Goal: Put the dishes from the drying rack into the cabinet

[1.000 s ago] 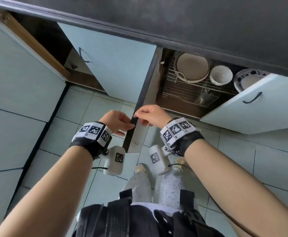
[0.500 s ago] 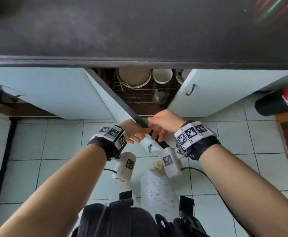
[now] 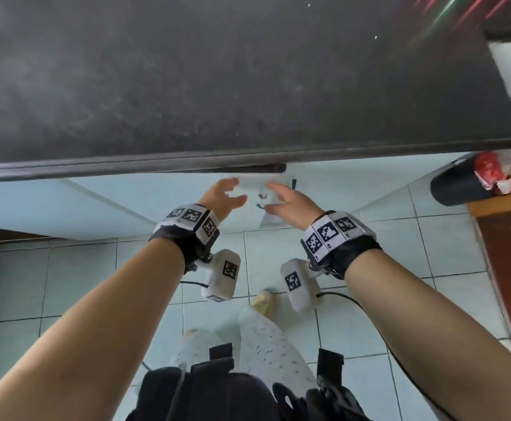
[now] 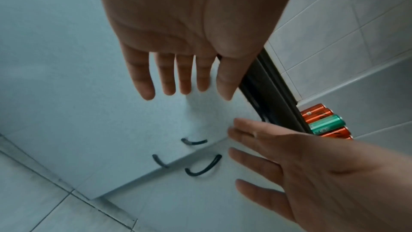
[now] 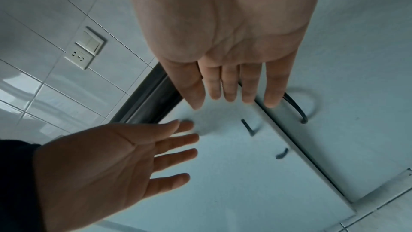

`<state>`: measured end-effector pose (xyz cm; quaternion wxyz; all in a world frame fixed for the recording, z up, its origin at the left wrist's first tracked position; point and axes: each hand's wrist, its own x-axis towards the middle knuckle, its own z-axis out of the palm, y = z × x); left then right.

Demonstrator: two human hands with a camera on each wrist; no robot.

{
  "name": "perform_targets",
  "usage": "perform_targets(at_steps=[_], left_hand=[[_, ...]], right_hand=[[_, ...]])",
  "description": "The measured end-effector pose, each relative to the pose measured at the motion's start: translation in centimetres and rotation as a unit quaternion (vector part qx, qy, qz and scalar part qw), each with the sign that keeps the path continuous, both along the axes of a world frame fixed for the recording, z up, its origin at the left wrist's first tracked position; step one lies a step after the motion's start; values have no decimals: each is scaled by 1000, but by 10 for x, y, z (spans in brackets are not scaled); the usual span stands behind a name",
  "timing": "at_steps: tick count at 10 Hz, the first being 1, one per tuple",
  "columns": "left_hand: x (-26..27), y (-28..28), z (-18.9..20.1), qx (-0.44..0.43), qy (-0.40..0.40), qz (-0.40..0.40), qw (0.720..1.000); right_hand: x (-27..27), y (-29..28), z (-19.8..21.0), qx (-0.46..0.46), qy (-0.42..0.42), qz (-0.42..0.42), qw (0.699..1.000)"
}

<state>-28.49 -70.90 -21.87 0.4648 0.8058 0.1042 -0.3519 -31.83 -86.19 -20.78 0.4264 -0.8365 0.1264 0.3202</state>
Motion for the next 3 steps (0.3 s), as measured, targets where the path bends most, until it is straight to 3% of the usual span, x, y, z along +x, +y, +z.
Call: perform_targets(at_steps=[3], left_hand=[[19, 10, -9, -8, -12, -40, 999]], right_hand=[[31, -5, 8, 50, 29, -26, 998]])
